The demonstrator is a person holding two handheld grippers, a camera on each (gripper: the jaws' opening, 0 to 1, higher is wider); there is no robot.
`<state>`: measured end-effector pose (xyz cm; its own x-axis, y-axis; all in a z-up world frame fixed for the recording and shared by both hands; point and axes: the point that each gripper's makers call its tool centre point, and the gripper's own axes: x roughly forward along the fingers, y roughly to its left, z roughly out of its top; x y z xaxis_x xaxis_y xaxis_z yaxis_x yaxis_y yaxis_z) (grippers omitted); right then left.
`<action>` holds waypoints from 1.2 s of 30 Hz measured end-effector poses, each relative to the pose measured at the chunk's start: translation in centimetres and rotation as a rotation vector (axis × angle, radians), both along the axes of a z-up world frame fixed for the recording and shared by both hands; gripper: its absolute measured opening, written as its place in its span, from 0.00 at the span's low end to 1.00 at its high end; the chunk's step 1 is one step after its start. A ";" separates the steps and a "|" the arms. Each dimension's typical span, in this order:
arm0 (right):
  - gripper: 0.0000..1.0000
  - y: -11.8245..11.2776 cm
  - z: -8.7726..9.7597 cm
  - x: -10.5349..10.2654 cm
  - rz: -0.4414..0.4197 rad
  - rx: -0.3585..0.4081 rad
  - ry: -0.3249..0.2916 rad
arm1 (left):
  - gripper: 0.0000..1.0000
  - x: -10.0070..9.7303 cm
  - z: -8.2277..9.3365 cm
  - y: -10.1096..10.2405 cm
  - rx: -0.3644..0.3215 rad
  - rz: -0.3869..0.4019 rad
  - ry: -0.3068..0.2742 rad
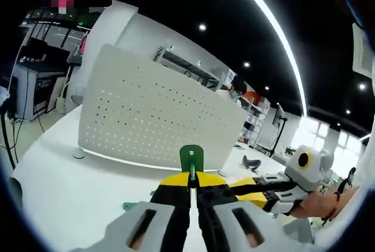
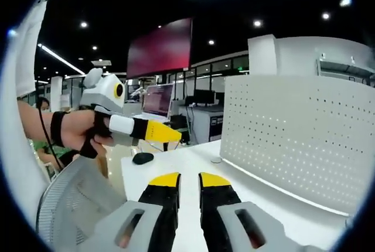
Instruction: Insert the hook assembly into the mounting plate slot until the hook locks in place.
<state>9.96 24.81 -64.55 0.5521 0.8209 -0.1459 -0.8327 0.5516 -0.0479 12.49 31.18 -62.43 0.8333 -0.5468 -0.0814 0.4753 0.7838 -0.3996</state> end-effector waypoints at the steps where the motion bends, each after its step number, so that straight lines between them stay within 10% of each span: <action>1: 0.12 0.0 0.0 0.0 0.001 -0.001 0.001 | 0.02 0.2 0.2 0.1 0.008 0.005 -0.002; 36: 0.20 -2.8 -0.8 0.5 0.001 0.009 0.020 | 0.02 7.6 3.9 4.9 0.247 0.241 -0.079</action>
<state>10.47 22.00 -65.35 0.5483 0.8228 -0.1496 -0.8341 0.5510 -0.0266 20.11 36.10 -58.51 0.9451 -0.3054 -0.1165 0.2867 0.9457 -0.1532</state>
